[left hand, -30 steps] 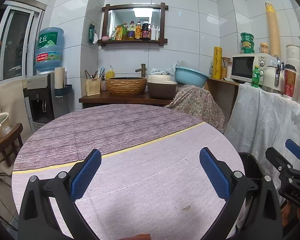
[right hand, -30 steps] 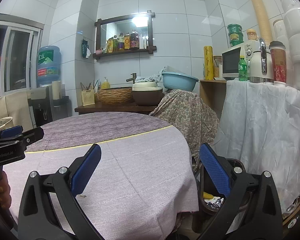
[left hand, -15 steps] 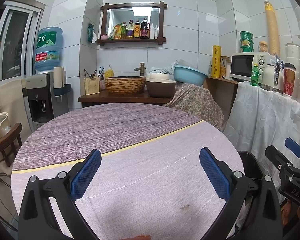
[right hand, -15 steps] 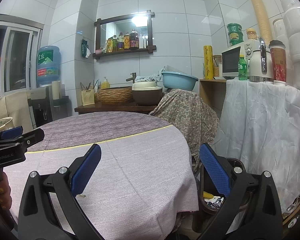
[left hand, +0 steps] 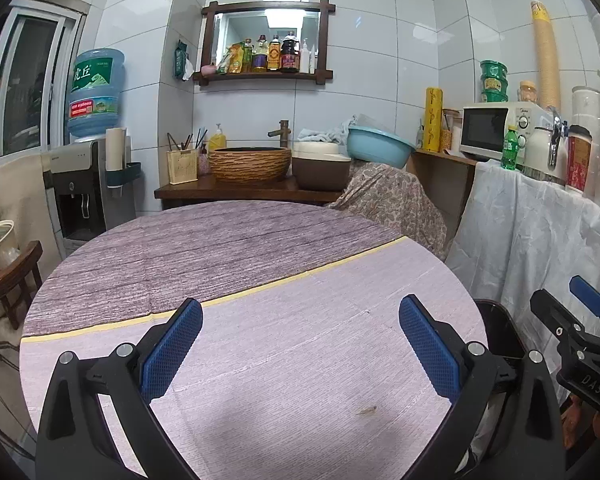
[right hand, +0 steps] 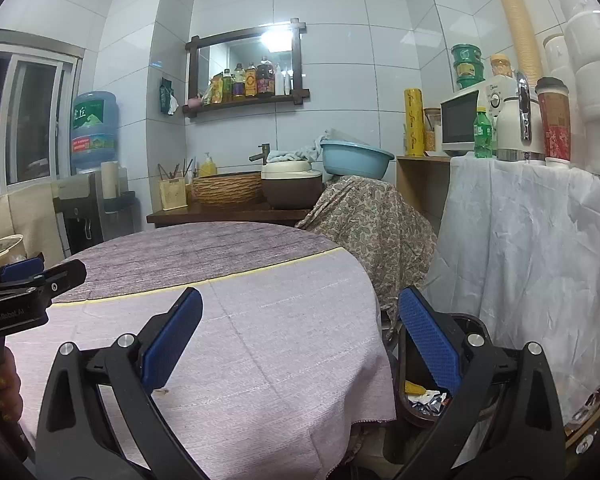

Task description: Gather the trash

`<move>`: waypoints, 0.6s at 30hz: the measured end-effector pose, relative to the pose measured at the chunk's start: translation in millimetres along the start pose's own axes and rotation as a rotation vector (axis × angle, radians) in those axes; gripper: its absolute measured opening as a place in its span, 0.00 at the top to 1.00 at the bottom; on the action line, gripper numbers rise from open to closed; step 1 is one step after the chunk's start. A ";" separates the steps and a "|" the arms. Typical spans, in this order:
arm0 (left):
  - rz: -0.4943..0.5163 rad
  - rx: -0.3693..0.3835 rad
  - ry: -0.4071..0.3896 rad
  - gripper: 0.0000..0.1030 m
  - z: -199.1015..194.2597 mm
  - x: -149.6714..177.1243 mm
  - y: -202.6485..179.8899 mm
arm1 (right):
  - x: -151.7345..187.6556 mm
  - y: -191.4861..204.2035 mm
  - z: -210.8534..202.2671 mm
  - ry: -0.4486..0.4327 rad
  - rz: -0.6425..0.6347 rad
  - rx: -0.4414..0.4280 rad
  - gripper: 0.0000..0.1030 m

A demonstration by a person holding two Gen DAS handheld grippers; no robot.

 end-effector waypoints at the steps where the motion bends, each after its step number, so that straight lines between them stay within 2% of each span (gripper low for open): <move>1: -0.001 0.000 0.004 0.05 0.6 0.2 -0.4 | -0.4 0.4 0.1 0.000 0.000 0.000 0.06; 18: -0.002 -0.006 0.016 0.05 2.3 2.1 -3.0 | 1.3 1.5 1.5 0.004 -0.003 -0.006 0.06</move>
Point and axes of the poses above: each gripper's, at about its wrist camera, not at the fingertips, and z roughly the way its jaws point, y to its left, x to its underside, the point moved 4 cm from there along z, roughly the way its jaws point, and after that the axes turned 11 degrees about x, right-handed, at the moved point
